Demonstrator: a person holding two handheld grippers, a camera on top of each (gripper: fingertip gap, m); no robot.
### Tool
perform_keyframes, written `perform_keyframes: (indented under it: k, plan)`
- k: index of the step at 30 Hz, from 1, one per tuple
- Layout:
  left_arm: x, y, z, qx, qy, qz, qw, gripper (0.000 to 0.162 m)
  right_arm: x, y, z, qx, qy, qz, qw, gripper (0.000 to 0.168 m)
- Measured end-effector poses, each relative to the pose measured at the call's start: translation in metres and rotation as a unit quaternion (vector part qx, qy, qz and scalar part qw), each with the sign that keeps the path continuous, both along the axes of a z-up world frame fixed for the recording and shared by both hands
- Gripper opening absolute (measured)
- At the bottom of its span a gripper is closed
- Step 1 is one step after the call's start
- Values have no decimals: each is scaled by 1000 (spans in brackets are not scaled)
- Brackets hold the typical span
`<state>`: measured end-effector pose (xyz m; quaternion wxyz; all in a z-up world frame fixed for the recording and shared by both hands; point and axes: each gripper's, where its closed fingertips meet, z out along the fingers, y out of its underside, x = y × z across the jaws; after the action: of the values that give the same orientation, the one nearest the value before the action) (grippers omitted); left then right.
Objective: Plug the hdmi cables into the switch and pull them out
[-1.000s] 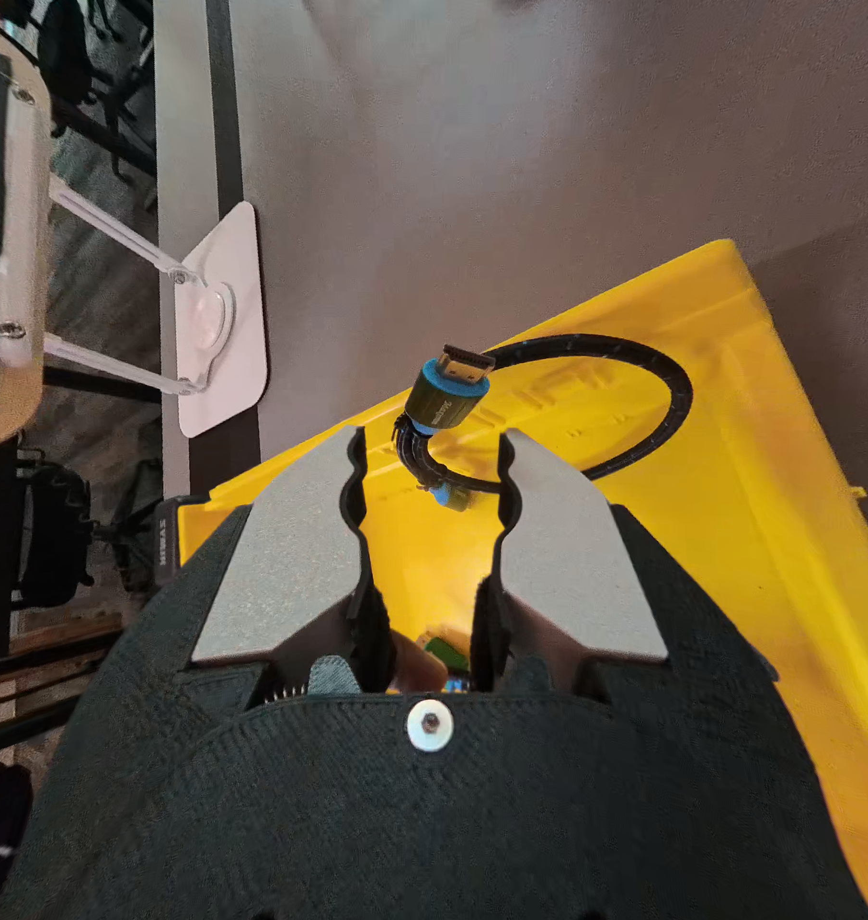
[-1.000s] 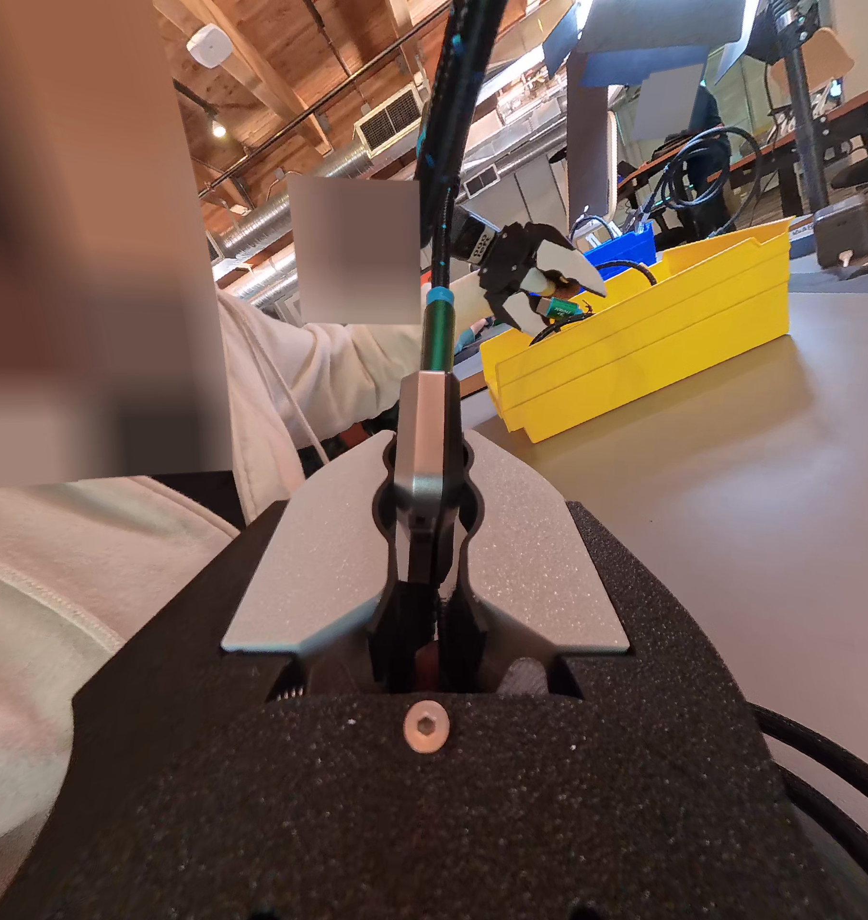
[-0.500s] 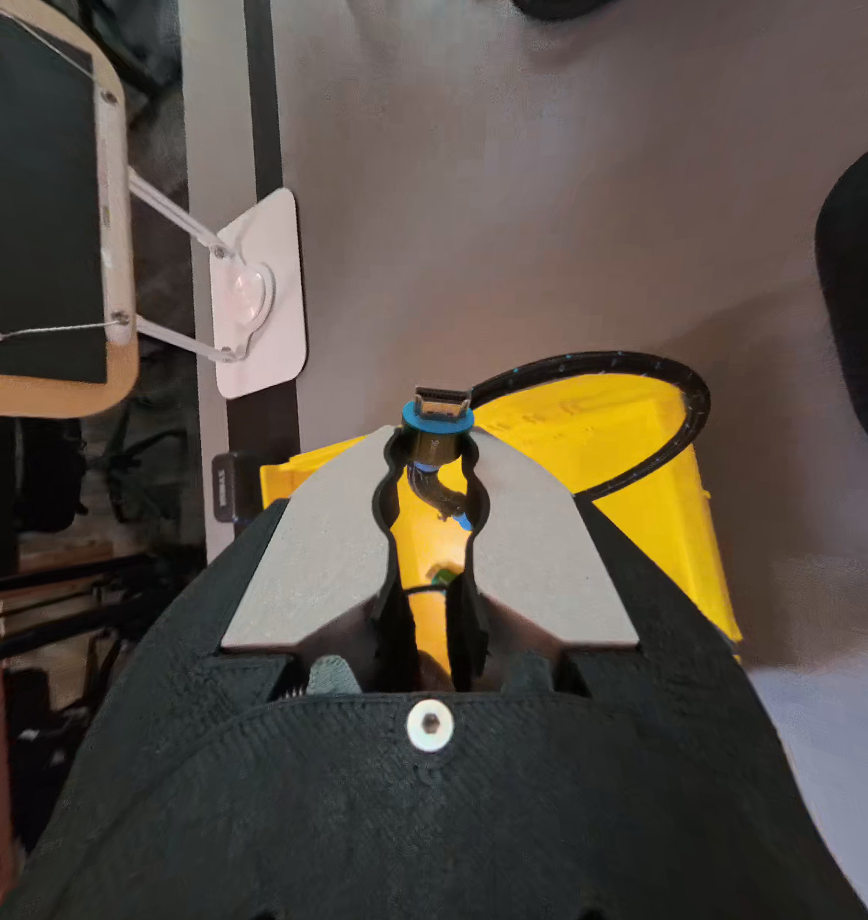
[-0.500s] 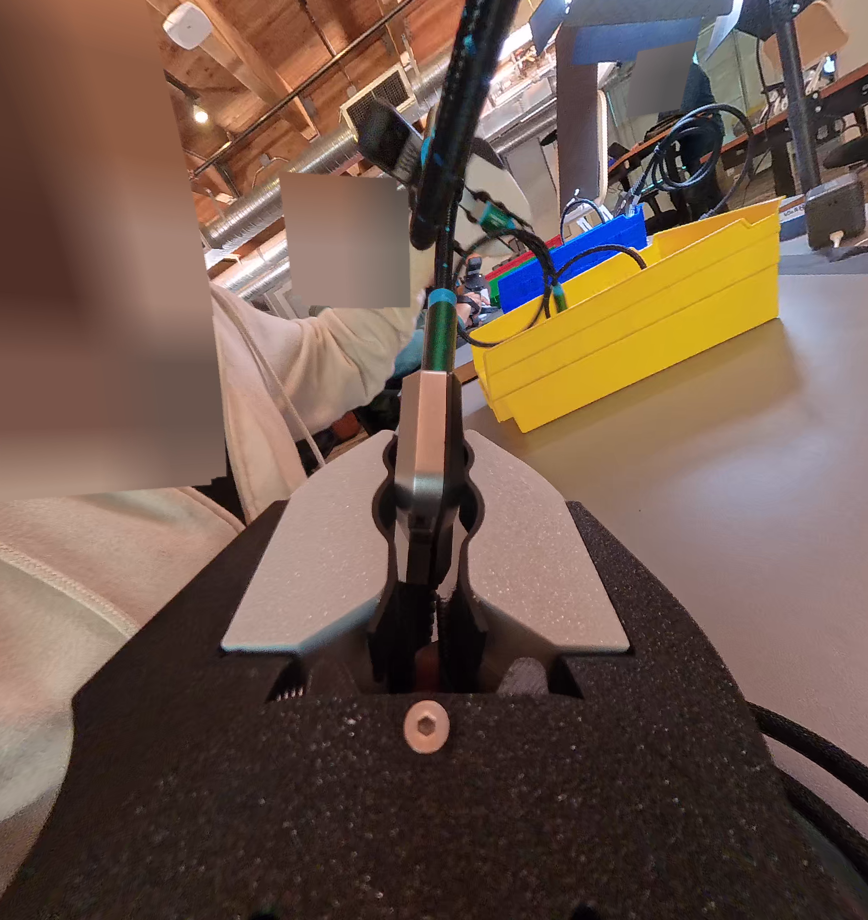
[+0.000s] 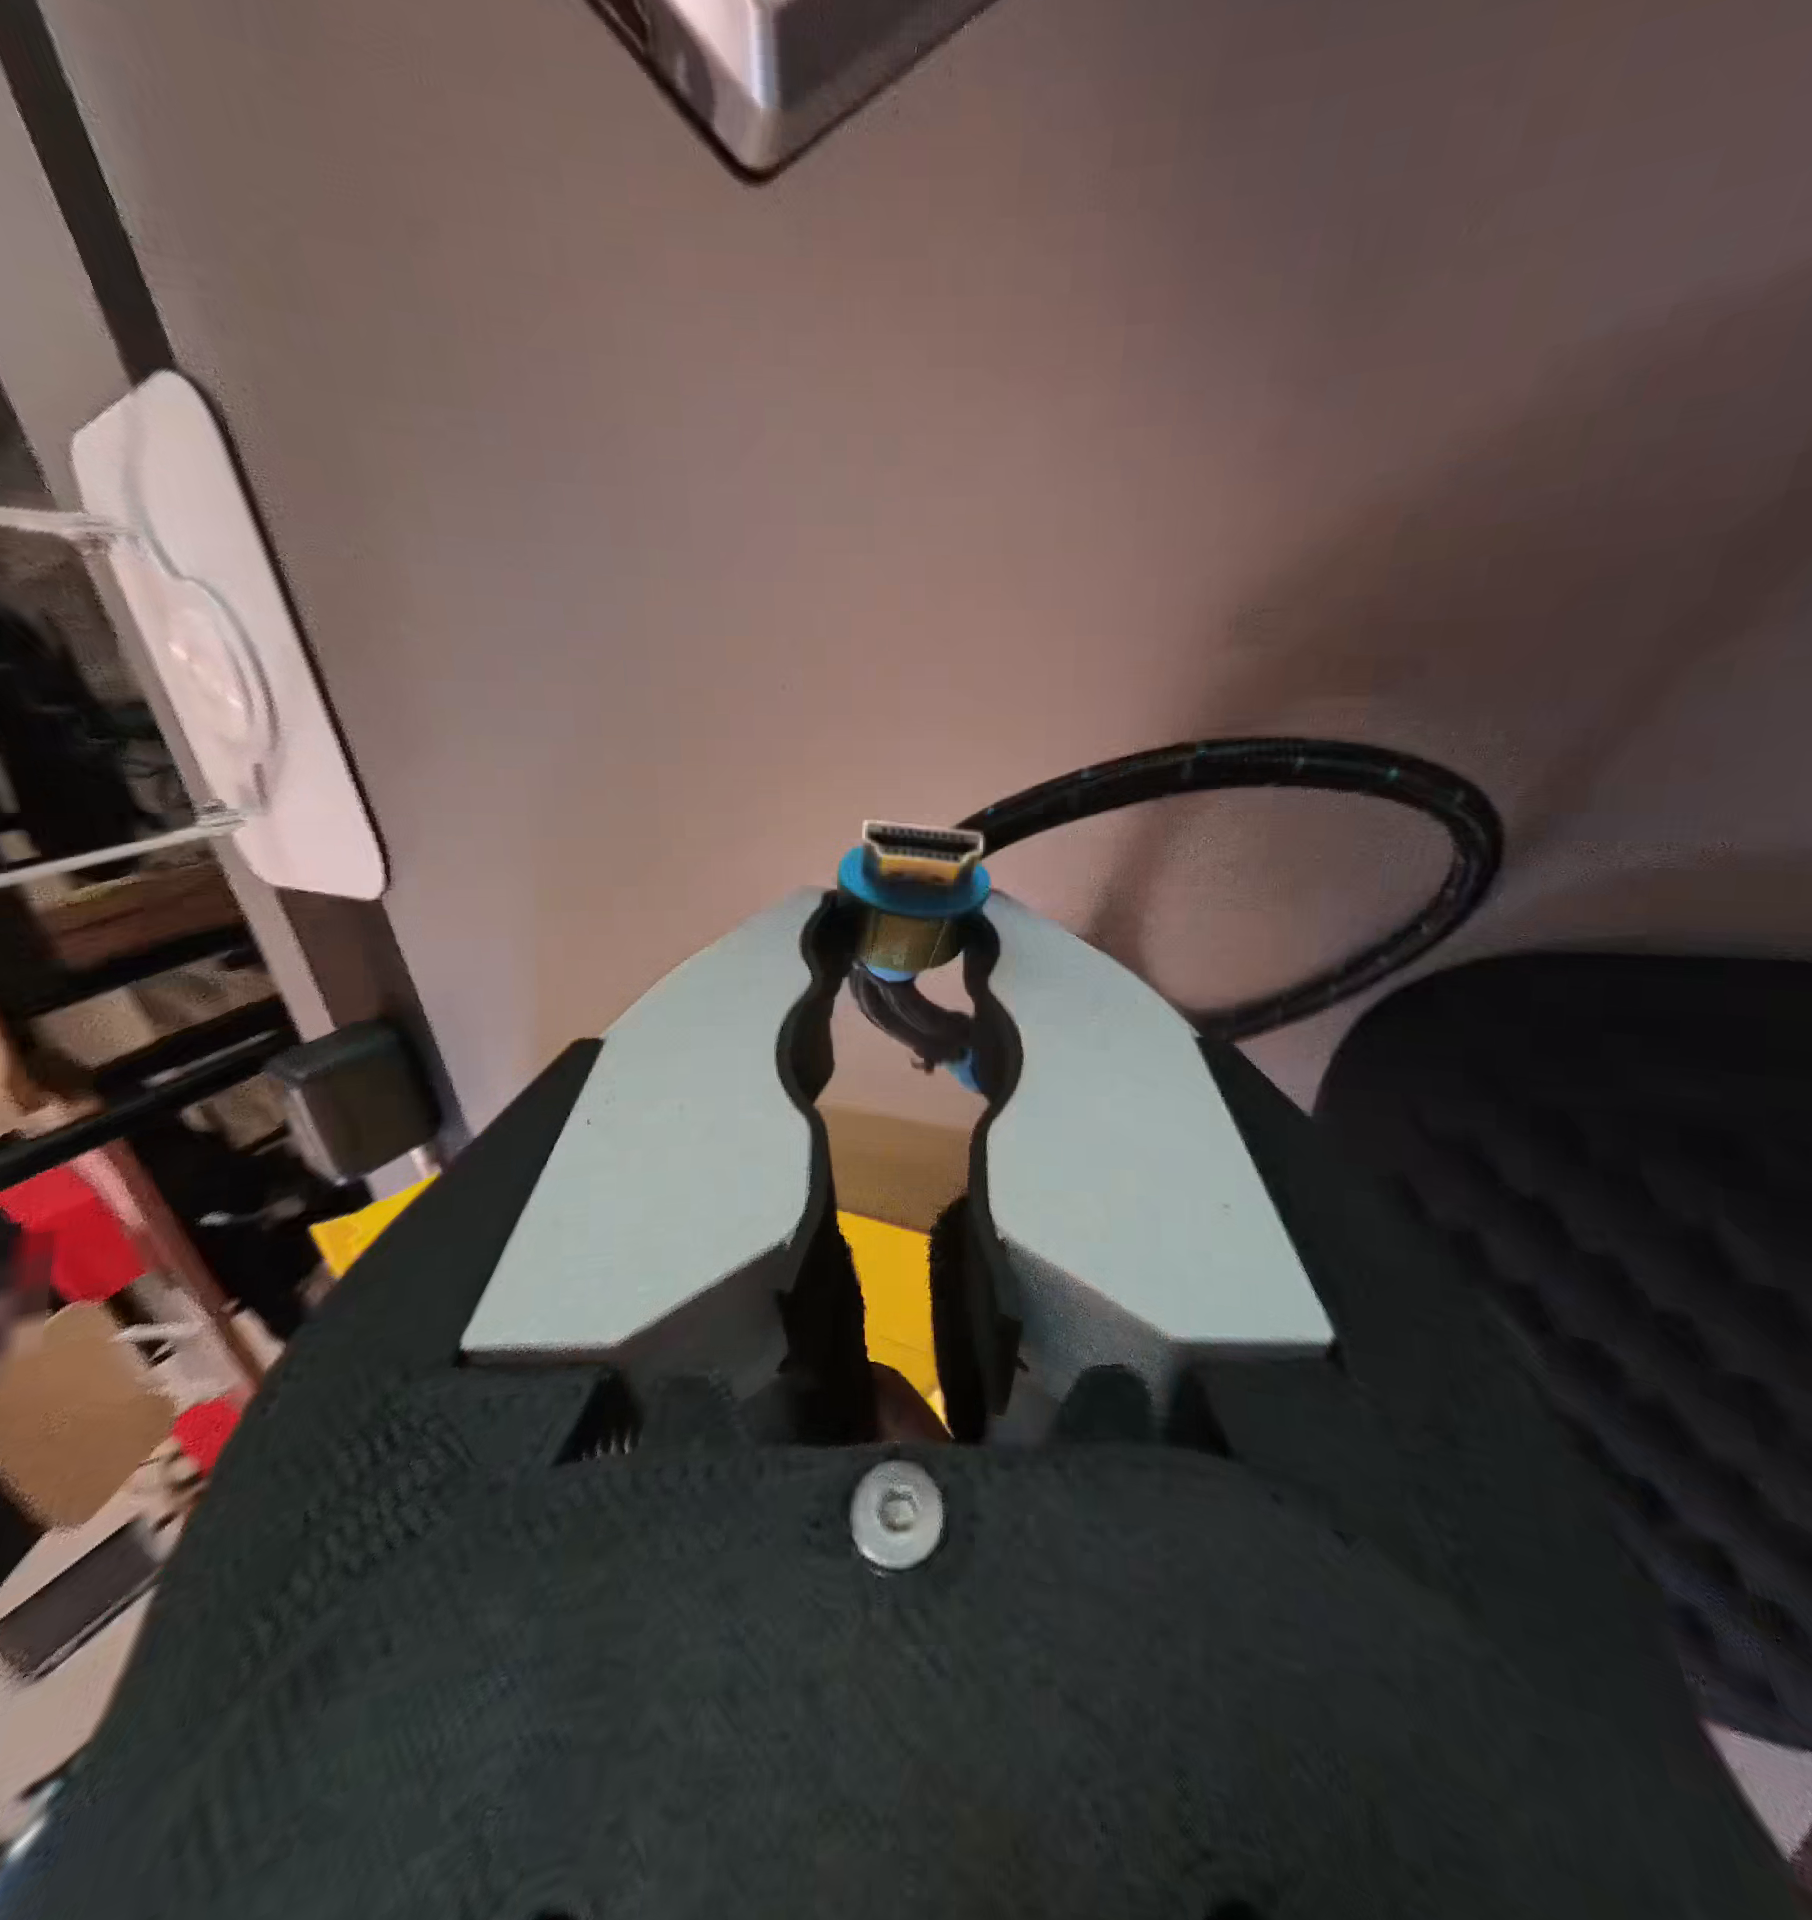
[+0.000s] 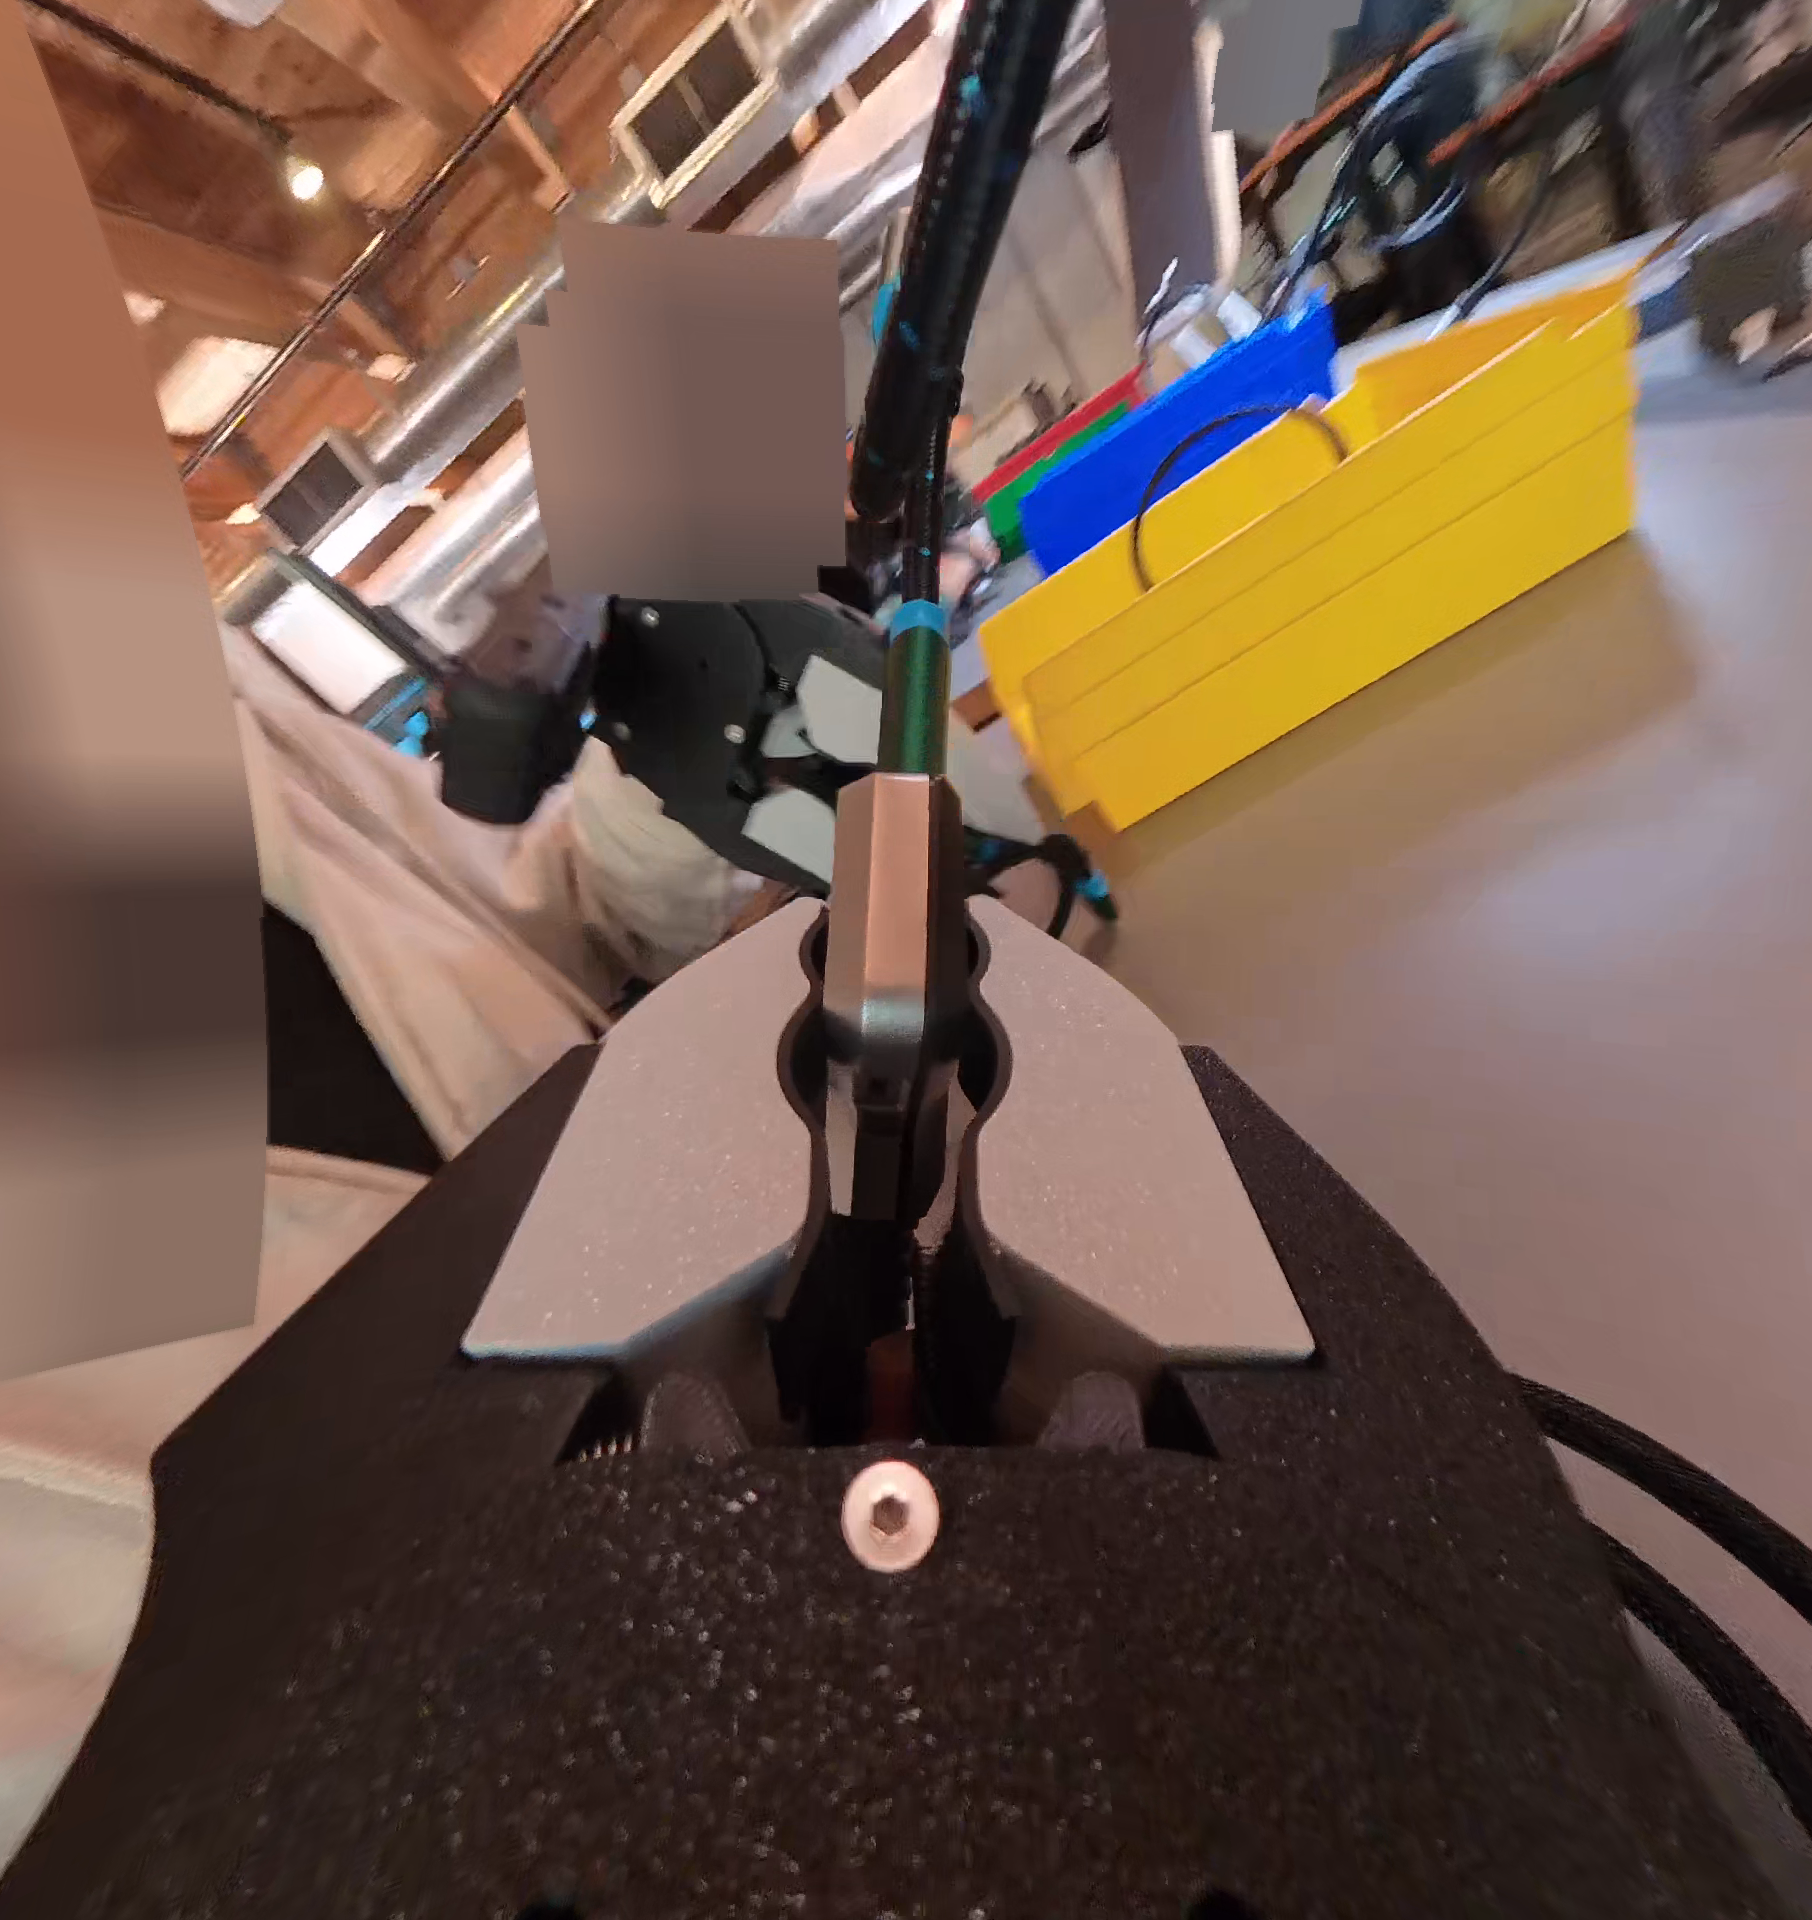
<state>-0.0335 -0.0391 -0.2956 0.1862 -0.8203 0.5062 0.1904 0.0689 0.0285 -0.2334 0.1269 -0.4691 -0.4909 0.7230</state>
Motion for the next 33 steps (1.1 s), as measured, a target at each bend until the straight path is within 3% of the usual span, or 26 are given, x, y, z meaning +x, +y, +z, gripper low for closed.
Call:
perform_keyframes:
  k: [3,8,11,14,18,23,26,30,33]
  plan:
    - [9,11,-13,40,47,11,998,22,11,-8,-5,23,-33,33,999,21]
    - [41,20,-35,92,-106,27,990,21,17,-11,-11,47,-72,44,995,21]
    - [40,22,-43,107,-146,37,983,23,15,-11,-16,54,-86,43,994,21]
    - [46,19,-47,63,-241,47,967,31,11,-12,-18,56,-95,48,993,21]
    - [50,11,-41,-41,-390,58,918,47,10,-11,-20,59,-101,50,992,21]
    - [39,29,-37,-87,-461,98,878,53,13,-3,-21,42,-104,39,993,21]
    - [49,34,-48,-119,-486,88,862,49,15,3,-23,38,-104,28,993,21]
    - [43,38,-68,-130,-457,83,876,43,16,6,-26,38,-108,23,993,21]
    - [48,27,-68,-198,-496,91,840,21,15,6,-29,38,-109,28,993,21]
